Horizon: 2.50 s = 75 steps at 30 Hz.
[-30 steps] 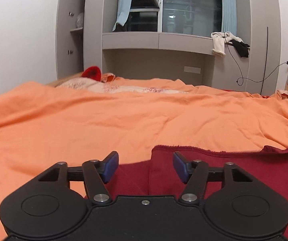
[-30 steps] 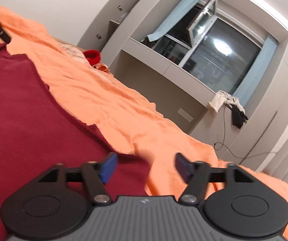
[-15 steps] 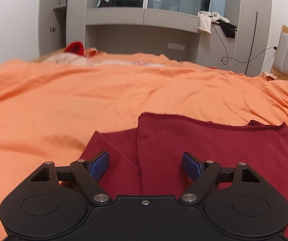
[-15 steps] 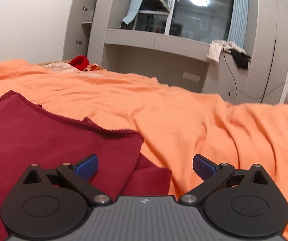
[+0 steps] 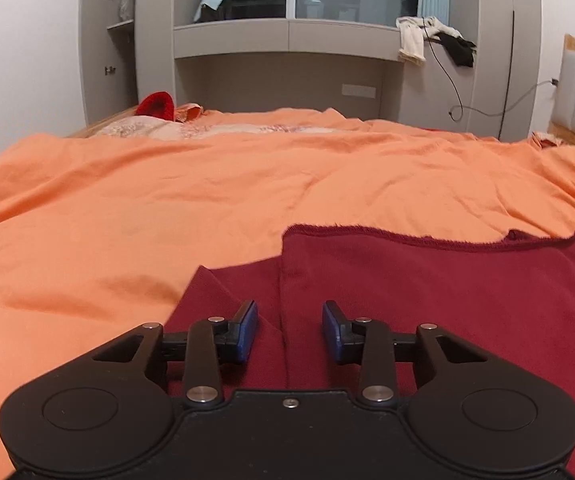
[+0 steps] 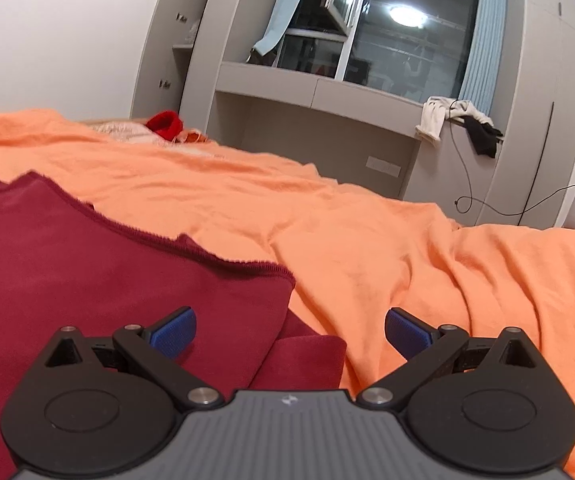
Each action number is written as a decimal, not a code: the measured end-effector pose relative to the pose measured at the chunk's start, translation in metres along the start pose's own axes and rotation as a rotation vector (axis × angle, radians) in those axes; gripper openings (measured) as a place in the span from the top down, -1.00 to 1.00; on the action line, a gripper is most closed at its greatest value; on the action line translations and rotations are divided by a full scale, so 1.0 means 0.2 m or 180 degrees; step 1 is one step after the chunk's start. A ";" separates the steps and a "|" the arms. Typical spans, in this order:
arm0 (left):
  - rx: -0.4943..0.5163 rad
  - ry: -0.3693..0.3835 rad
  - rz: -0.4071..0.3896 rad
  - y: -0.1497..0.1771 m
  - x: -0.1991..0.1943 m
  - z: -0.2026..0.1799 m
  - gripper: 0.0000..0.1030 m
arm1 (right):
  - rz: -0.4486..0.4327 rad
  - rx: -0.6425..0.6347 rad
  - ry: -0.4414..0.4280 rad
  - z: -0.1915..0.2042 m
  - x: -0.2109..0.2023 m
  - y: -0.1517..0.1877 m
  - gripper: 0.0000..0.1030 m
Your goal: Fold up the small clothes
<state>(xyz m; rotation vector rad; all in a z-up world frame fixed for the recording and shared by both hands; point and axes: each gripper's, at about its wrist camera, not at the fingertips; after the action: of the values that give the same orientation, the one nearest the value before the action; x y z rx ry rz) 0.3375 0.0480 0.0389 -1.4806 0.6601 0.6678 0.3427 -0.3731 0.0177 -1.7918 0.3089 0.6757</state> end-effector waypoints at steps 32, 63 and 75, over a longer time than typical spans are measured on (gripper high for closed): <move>-0.0192 -0.0387 -0.0063 0.04 -0.02 0.01 -0.04 | -0.0097 -0.0036 0.0086 0.07 -0.09 0.00 -0.99; -0.1289 -0.0276 -0.0820 0.36 -0.51 0.31 -0.99 | -0.0564 0.0163 0.0026 0.28 -0.43 -0.03 -1.00; -0.1411 0.0050 -0.0778 0.58 -0.60 0.25 -0.99 | -0.0629 -0.0069 -0.0294 0.53 -0.53 0.05 -1.00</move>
<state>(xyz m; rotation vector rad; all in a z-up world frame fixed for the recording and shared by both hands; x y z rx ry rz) 0.1710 0.0968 0.0524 -1.9403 0.3431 0.6368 0.2226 -0.2901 0.0511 -1.7780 0.0612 0.6205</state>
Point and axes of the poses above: each gripper's, at about its wrist camera, not at the fingertips, and x roughly the way its jaws point, z to its left, y to its underside, and after that the axes turned 14 degrees about z, right-handed
